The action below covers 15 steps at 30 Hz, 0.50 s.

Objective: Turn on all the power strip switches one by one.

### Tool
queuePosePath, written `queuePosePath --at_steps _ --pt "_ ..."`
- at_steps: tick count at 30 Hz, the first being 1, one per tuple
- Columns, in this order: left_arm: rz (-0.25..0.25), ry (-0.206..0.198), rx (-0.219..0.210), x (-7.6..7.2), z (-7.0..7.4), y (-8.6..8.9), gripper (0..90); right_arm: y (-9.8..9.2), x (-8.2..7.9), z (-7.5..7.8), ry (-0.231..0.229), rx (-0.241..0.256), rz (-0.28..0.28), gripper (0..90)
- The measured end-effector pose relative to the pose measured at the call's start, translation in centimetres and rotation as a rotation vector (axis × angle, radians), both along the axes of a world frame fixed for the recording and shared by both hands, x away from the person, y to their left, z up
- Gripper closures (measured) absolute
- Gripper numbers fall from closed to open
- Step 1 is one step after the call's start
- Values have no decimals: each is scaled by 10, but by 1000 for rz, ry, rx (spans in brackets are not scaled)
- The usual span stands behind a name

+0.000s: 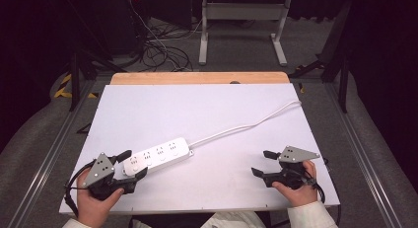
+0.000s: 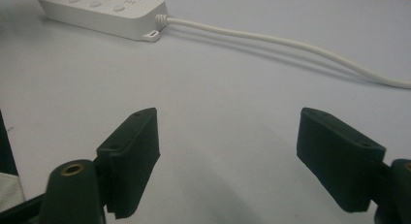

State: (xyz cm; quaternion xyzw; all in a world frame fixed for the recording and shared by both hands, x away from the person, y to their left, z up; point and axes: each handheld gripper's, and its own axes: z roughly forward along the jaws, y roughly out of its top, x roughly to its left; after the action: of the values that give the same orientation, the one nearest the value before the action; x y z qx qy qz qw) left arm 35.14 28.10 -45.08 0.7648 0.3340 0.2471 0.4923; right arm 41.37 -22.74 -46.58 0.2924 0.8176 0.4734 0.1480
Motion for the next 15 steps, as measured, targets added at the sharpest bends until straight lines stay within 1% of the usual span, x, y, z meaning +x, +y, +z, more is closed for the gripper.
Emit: queuePosePath --at_steps 1,2,4,10,15 --pt "0 0 0 0 0 0 229 0 0 0 3 -4 2 249" --pt "-3 8 -4 0 1 -1 231 1 0 -1 5 -8 2 250" --pt "-3 6 -4 0 1 -1 233 1 0 -2 7 -11 1 250" --pt "-2 -4 26 -2 3 -2 242 1 -1 -1 -6 1 1 251" --pt "0 -7 22 -2 4 -2 246 2 -1 -1 -10 -2 5 258"
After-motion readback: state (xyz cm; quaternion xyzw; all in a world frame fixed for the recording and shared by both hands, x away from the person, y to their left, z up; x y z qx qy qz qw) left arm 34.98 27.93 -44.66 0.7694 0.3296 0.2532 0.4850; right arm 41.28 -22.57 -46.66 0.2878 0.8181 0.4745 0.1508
